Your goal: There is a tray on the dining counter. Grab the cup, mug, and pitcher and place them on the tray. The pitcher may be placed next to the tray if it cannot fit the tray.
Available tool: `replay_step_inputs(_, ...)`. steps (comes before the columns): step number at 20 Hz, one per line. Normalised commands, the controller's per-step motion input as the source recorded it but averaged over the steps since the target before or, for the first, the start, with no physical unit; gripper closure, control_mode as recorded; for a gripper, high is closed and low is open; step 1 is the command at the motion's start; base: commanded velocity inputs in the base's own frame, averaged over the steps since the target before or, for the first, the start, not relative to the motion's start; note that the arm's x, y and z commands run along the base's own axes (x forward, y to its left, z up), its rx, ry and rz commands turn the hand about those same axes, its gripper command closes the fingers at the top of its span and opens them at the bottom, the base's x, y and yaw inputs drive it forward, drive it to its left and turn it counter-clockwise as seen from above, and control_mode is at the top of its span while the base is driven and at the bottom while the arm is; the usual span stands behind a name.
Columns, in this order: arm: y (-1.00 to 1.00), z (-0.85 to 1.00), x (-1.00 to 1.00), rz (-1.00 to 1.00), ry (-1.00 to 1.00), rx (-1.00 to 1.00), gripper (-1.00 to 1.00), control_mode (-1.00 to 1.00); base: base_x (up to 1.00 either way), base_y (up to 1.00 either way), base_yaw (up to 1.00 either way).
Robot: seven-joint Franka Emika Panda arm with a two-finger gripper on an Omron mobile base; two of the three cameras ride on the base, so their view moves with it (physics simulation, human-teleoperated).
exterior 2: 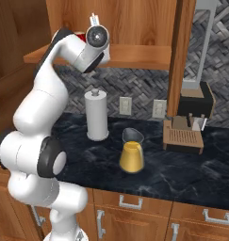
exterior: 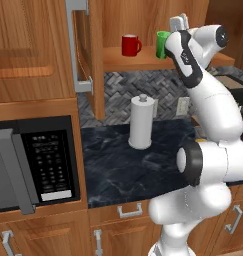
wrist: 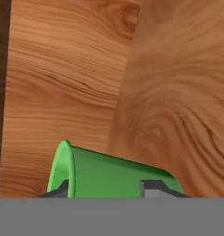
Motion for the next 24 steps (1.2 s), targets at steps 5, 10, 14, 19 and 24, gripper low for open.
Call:
replay_step_inputs(5,-0.07,0.34,-0.73,-0.04,0.00,0.00,1.00,-1.00,0.00,0.00,0.00)
replay_step_inputs(10,-0.15,0.38,-0.75,-0.01,0.03,0.00,1.00,-1.00,0.00,0.00,0.00)
replay_step_inputs(14,-0.07,0.03,-0.89,0.00,0.14,0.00,1.00,-1.00,0.00,0.00,0.00)
replay_step_inputs(19,-0.01,0.00,-0.98,0.00,0.19,0.00,1.00,-1.00,0.00,0.00,0.00)
replay_step_inputs(24,0.00,0.00,-0.98,0.00,0.19,0.00,1.00,-1.00,0.00,0.00,0.00)
